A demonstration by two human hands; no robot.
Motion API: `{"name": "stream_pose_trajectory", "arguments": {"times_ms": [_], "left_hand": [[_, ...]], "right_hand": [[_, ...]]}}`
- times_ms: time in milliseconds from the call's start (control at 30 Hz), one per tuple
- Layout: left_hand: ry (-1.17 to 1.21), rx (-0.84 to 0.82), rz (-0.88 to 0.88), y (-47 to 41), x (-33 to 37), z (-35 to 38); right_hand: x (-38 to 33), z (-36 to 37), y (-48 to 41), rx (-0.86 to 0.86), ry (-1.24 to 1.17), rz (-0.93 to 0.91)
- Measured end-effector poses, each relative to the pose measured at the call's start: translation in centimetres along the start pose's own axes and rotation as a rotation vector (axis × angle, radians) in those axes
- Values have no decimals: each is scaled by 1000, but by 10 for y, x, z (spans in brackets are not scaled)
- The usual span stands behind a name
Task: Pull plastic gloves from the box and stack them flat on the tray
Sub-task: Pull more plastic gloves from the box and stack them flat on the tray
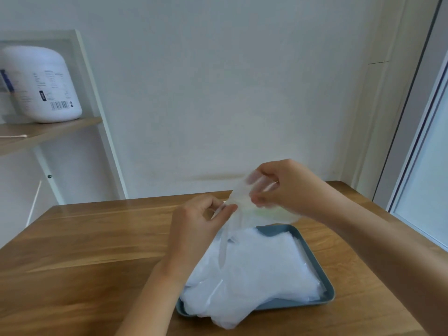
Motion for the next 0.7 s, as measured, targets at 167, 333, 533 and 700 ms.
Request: {"name": "stream_pose_trajectory", "arguments": {"times_ms": [167, 333, 533, 700], "left_hand": [[268, -212, -266, -7, -22, 7], [356, -378, -338, -5, -26, 18], [400, -265, -392, -13, -32, 1], [262, -272, -475, -29, -37, -13]], "right_hand": [[18, -2, -3, -91, 52, 16], [31, 4, 5, -237, 50, 52], [31, 24, 13, -146, -454, 178], [36, 37, 27, -93, -617, 307]]}}
Point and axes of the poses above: each hand's wrist, its own y-axis away from the middle knuckle, its own z-axis out of the palm, x = y × z, the point moved 10 cm from there along -y, towards the middle knuckle, and after that the axes turned 11 degrees about -z, right-handed, at the moved point
